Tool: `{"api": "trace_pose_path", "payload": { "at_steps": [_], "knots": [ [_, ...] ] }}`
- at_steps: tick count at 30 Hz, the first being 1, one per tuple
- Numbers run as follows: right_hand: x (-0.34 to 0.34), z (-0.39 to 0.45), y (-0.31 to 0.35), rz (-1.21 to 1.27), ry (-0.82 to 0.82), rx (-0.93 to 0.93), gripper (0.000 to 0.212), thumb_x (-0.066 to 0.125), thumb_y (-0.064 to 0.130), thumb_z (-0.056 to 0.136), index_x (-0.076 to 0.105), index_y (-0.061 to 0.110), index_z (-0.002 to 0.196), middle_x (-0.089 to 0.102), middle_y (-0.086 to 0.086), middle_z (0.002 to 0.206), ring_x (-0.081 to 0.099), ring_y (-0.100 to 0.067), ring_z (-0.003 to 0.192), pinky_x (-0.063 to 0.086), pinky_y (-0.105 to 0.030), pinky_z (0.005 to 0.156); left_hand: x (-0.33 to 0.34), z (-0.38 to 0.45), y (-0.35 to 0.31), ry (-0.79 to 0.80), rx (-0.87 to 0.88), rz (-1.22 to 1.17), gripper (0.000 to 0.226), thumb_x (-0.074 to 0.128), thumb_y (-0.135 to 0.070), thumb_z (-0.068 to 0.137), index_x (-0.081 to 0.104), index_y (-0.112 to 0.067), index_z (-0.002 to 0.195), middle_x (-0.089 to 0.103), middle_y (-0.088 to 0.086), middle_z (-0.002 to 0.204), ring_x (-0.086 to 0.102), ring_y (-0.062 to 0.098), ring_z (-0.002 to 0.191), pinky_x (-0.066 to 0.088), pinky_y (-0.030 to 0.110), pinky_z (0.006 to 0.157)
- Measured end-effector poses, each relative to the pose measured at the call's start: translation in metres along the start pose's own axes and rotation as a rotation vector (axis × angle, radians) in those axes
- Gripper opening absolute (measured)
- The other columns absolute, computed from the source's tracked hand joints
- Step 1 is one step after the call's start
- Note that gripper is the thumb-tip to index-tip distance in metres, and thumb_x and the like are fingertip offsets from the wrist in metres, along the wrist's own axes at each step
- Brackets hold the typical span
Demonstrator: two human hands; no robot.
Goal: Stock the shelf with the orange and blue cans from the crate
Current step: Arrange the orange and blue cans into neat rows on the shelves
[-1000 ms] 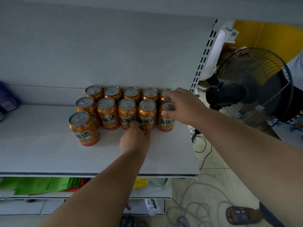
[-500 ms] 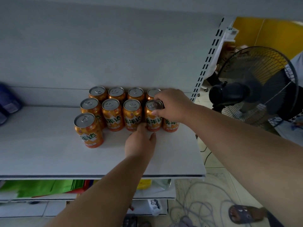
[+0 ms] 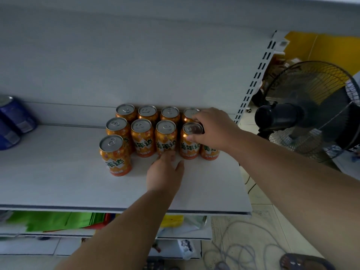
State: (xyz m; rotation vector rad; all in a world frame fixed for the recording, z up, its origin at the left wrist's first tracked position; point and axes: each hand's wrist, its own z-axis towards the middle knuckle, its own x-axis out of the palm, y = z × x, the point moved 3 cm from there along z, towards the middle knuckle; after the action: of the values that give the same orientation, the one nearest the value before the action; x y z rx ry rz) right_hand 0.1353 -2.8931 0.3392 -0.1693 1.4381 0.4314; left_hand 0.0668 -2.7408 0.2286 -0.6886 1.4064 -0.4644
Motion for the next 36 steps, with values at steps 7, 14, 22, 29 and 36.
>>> {"api": "trace_pose_path", "payload": {
  "at_steps": [7,14,22,29,36],
  "knots": [
    [0.0,0.021,0.039,0.047,0.045,-0.072,0.061,0.069,0.057,0.079,0.059,0.018,0.125,0.062,-0.002,0.12,0.054,-0.022,0.113,0.041,-0.034,0.088,-0.011,-0.002,0.02,-0.085,-0.083,-0.063,0.054,0.065,-0.037,0.087,0.043,-0.022,0.134,0.061,0.008,0.119,0.058,0.029,0.107,0.049,0.037,0.085],
    [0.009,0.036,0.053,0.094,0.101,-0.05,0.043,0.071,0.052,0.077,0.06,0.019,0.103,0.061,0.003,0.094,0.057,-0.018,0.087,0.049,-0.041,0.08,-0.011,-0.004,0.02,-0.062,-0.071,-0.072,0.063,0.064,-0.033,0.087,0.037,-0.022,0.143,0.056,0.009,0.128,0.057,0.03,0.112,0.049,0.04,0.092],
    [0.012,0.031,0.045,0.121,0.06,-0.028,0.045,0.071,0.048,0.078,0.064,0.015,0.107,0.063,0.001,0.094,0.058,-0.019,0.087,0.048,-0.037,0.08,-0.013,-0.004,0.019,-0.013,-0.021,-0.057,0.063,0.06,-0.032,0.09,0.033,-0.023,0.147,0.055,0.009,0.131,0.054,0.029,0.116,0.045,0.037,0.095],
    [0.013,0.033,0.047,0.061,0.076,-0.038,0.04,0.069,0.051,0.078,0.063,0.018,0.099,0.061,0.002,0.092,0.058,-0.019,0.087,0.046,-0.038,0.079,-0.018,-0.002,0.022,0.023,-0.008,-0.066,0.062,0.059,-0.032,0.09,0.035,-0.024,0.147,0.057,0.007,0.127,0.055,0.026,0.114,0.046,0.036,0.095],
    [0.013,0.04,0.073,0.009,0.028,-0.144,0.055,0.069,0.056,0.078,0.062,0.017,0.116,0.06,-0.001,0.11,0.053,-0.02,0.104,0.045,-0.037,0.086,-0.03,-0.01,0.04,-0.036,-0.084,-0.122,0.063,0.061,-0.031,0.087,0.038,-0.021,0.145,0.054,0.006,0.129,0.049,0.024,0.12,0.046,0.04,0.098]
  ]
}}
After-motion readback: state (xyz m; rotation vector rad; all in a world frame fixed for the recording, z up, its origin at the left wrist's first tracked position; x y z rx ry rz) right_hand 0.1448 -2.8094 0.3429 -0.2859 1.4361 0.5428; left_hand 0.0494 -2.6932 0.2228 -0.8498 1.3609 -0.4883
